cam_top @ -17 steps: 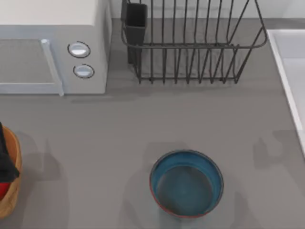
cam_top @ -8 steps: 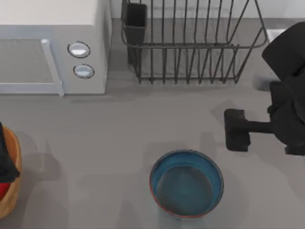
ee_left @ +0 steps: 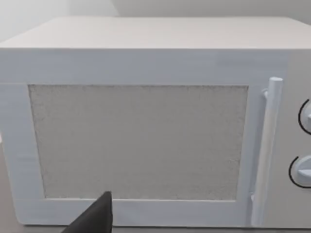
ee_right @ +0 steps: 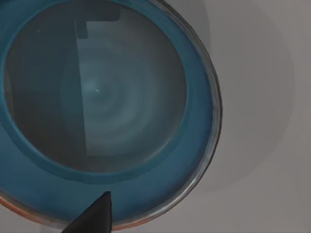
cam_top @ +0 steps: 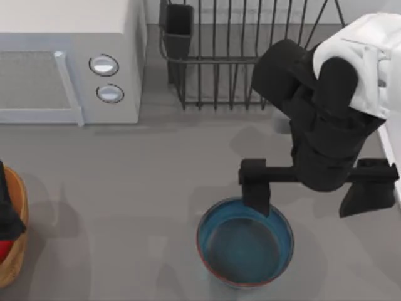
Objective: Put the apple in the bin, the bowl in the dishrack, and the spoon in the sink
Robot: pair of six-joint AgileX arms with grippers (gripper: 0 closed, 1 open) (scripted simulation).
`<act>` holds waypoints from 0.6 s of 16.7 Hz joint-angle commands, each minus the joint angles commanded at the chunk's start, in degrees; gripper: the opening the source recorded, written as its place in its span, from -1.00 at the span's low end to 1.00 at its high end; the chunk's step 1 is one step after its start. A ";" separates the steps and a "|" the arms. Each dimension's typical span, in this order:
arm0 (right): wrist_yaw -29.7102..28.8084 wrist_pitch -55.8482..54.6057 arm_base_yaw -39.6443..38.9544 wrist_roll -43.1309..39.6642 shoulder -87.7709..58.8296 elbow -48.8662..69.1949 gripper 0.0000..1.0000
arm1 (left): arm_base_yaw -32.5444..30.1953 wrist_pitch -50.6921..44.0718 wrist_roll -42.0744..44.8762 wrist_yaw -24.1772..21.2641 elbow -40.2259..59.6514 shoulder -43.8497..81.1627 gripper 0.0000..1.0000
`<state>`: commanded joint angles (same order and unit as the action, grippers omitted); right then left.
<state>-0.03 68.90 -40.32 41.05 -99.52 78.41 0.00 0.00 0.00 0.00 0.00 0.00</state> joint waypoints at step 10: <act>-0.01 -9.76 0.08 -0.04 -2.78 -6.86 1.00 | 0.00 0.00 0.00 0.00 0.00 0.00 1.00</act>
<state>-0.03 59.14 -40.25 41.01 -102.30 71.55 0.00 0.00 0.00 0.00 0.00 0.00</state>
